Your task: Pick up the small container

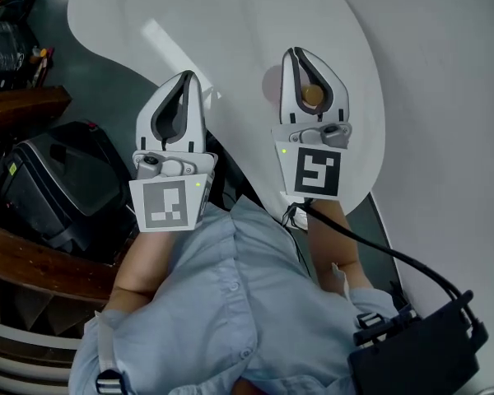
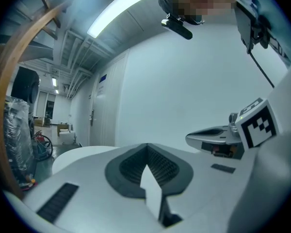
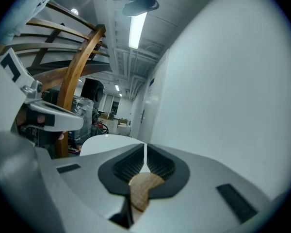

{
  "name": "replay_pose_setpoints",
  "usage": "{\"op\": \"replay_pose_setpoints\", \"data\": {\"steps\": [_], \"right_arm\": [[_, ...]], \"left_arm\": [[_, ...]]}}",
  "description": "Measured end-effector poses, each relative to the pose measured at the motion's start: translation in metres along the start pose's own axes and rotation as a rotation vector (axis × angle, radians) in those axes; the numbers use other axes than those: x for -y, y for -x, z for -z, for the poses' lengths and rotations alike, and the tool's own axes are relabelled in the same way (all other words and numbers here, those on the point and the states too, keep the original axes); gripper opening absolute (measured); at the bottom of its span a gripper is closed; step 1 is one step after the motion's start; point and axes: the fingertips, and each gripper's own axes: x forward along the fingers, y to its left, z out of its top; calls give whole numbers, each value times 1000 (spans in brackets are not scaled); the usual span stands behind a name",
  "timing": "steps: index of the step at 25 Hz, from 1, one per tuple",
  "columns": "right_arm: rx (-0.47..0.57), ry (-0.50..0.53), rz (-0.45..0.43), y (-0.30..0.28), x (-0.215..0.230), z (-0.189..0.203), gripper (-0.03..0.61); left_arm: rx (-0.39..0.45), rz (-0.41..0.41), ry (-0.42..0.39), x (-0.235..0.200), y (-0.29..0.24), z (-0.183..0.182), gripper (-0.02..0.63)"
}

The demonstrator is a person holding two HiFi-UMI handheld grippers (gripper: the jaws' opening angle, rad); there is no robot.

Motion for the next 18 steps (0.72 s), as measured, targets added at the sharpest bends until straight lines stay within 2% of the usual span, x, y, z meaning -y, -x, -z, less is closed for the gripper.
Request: {"op": "replay_pose_setpoints", "data": {"steps": [4, 9, 13, 18], "right_arm": [[31, 10, 3, 17, 13, -21, 17], [81, 35, 8, 37, 9, -60, 17], [96, 31, 5, 44, 11, -66, 17], [115, 18, 1, 51, 10, -66, 17]], "left_arm": [[26, 3, -6, 14, -10, -13, 0], [104, 5, -11, 19, -6, -51, 0], [143, 14, -30, 30, -7, -67, 0], [157, 22, -45, 39, 0, -70, -1]]}}
